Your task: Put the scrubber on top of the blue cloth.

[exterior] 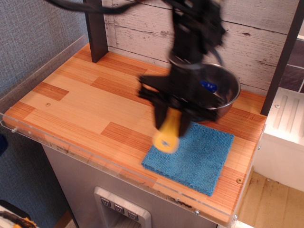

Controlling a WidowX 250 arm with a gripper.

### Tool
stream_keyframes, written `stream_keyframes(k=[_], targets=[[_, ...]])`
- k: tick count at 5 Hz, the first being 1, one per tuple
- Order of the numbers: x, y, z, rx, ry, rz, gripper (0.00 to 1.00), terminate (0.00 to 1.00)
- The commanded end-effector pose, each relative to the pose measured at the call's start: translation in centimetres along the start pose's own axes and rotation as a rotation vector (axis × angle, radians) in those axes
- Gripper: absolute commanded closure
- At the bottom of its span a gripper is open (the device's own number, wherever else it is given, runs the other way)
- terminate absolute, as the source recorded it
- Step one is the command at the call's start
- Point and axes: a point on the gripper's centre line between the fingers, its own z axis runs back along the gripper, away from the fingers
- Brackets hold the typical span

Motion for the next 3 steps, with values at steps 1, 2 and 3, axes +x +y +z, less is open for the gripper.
stream_keyframes(k=[1, 2, 3], targets=[[0.21, -3.99, 0.27, -0.015, -0.081, -0.088, 1.0, 0.0], [0.14, -3.98, -0.08, -0.014, -0.073, -0.081, 1.0, 0.0], [0.08, -3.12, -0.27, -0.016, -0.067, -0.059, 1.0, 0.0]])
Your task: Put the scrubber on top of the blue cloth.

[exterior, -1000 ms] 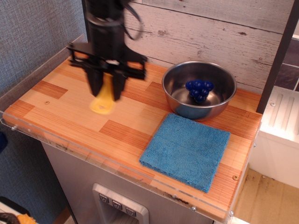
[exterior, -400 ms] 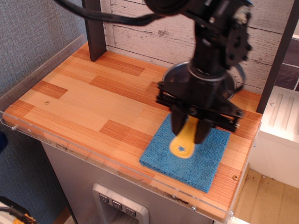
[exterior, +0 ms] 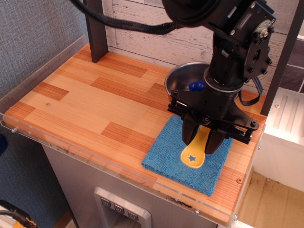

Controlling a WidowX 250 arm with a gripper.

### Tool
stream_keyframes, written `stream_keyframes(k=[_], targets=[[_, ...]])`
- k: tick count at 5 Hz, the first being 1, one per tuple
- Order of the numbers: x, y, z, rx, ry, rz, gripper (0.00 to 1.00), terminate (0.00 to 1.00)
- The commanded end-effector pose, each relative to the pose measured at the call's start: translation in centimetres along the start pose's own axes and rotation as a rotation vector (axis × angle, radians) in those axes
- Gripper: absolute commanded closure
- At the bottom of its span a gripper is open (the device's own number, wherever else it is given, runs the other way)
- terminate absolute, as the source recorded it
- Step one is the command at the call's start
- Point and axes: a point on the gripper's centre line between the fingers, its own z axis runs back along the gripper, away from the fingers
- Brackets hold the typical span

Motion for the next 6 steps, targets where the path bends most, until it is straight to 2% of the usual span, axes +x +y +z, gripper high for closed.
stream_keyframes(k=[1, 2, 3, 4, 6], targets=[[-0.1, 0.9, 0.3, -0.035, 0.002, 0.05, 0.0, 0.0], [-0.3, 1.0, -0.1, -0.071, 0.017, 0.031, 0.0, 0.0], [-0.5, 1.7, 0.8, -0.072, 0.008, 0.015, 0.0, 0.0], [-0.9, 3.4, 2.9, -0.057, -0.029, 0.024, 0.0, 0.0], [-1.5, 5.2, 4.0, -0.068, -0.057, 0.022, 0.0, 0.0]])
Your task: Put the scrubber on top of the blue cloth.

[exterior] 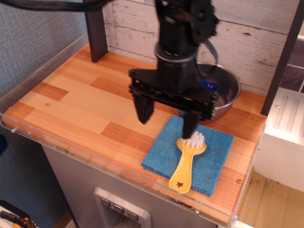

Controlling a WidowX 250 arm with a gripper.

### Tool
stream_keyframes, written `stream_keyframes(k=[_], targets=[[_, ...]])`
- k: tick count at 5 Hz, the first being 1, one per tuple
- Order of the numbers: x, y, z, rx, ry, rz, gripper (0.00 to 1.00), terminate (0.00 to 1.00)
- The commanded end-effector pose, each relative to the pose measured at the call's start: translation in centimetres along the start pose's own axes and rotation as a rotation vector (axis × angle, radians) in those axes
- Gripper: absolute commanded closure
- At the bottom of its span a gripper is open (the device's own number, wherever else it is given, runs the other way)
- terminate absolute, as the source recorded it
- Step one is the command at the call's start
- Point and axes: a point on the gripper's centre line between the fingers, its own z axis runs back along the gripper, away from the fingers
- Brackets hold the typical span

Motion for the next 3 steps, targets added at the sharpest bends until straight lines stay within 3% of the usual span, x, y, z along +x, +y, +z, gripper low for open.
stream_keyframes(k=[1, 2, 3], targets=[[-0.27, 0.48, 1.19, 0.012, -0.036, -0.014, 0.0, 0.0], [-0.27, 0.48, 1.19, 0.012, -0.036, -0.014, 0.0, 0.0], [-0.27, 0.48, 1.19, 0.012, -0.036, -0.014, 0.0, 1.0]])
